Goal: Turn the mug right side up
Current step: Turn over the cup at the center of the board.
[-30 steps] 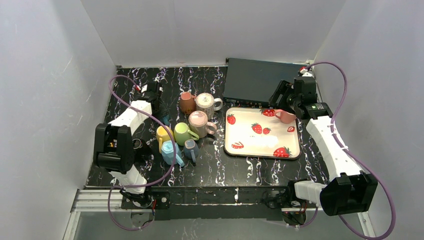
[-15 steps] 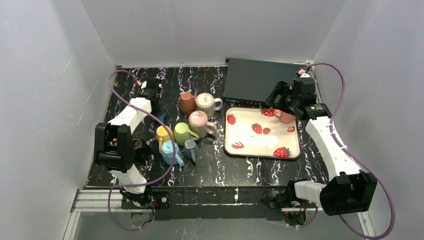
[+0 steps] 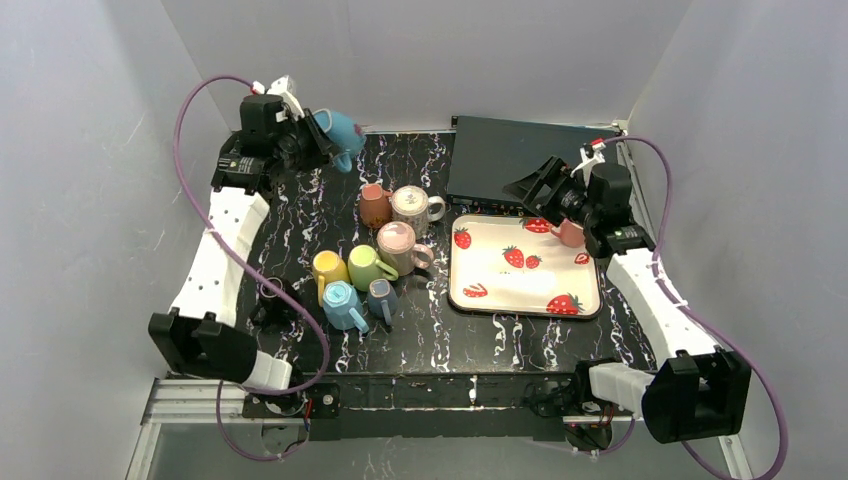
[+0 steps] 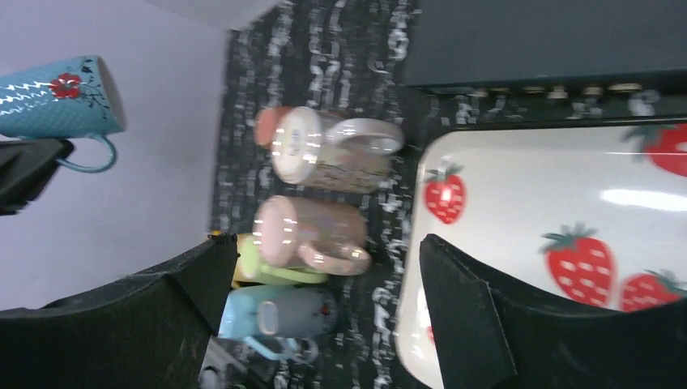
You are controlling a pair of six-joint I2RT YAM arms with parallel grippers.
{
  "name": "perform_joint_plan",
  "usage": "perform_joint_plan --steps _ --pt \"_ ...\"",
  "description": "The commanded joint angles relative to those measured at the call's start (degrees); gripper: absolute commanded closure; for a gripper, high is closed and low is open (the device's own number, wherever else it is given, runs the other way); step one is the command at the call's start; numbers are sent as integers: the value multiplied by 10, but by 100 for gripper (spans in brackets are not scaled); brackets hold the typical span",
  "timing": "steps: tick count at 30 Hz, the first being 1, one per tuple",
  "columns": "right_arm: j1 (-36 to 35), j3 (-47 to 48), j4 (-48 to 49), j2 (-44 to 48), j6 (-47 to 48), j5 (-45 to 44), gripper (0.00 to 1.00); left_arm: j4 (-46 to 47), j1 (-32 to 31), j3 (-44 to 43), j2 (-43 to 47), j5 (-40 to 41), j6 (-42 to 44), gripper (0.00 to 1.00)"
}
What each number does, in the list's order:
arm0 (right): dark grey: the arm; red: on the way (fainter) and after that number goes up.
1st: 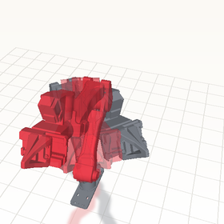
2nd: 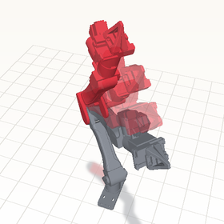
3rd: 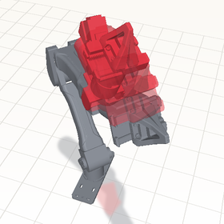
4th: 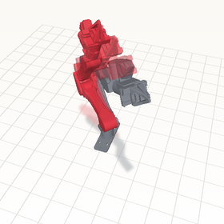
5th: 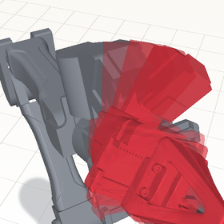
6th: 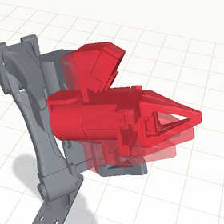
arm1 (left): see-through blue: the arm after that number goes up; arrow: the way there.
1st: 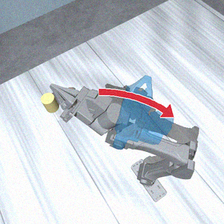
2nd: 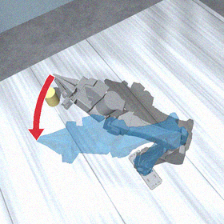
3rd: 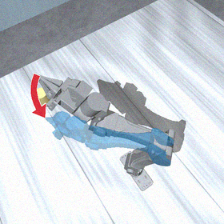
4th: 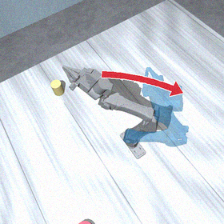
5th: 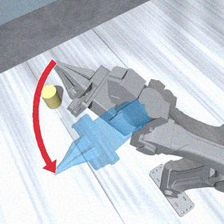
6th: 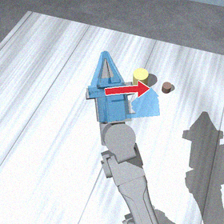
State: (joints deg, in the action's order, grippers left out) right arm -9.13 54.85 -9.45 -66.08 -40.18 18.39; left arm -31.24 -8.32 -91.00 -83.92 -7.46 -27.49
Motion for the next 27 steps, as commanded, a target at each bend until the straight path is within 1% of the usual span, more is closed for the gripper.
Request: perform_joint_plan --steps 1,3,5,8,9,11,13,15,17,19,22,27 --pt "-29 -59 271 27 -197 96 8 44 -36 -32 50 -191 -12 100" --pt "-83 -71 335 28 -246 81 8 102 -54 -18 63 -242 -50 100" --pt "-133 -78 382 35 -268 39 8 152 -66 -2 72 -271 -98 100" --pt "-196 -94 466 44 -295 -22 6 194 -78 14 86 -282 -156 100" --pt "-213 -96 491 43 -299 -39 5 200 -79 21 92 -280 -189 100" --pt "-237 -85 505 33 -308 -54 5 227 -78 30 100 -303 -269 100" --pt "-255 -69 513 13 -312 -51 5 260 -79 32 100 -333 -312 100" --pt "-271 -63 554 -5 -323 -54 5 297 -80 44 105 -348 -343 100" --pt "-282 -57 592 -26 -331 -63 5 310 -80 55 114 -346 -353 100" --pt "-284 -47 597 -46 -339 -83 5 332 -80 61 117 -342 -351 100" --pt "-284 -31 628 -82 -360 -107 6 336 -80 64 119 -347 -349 100" --pt "-293 34 689 -166 -384 -85 9 339 -80 58 119 -369 -328 100"
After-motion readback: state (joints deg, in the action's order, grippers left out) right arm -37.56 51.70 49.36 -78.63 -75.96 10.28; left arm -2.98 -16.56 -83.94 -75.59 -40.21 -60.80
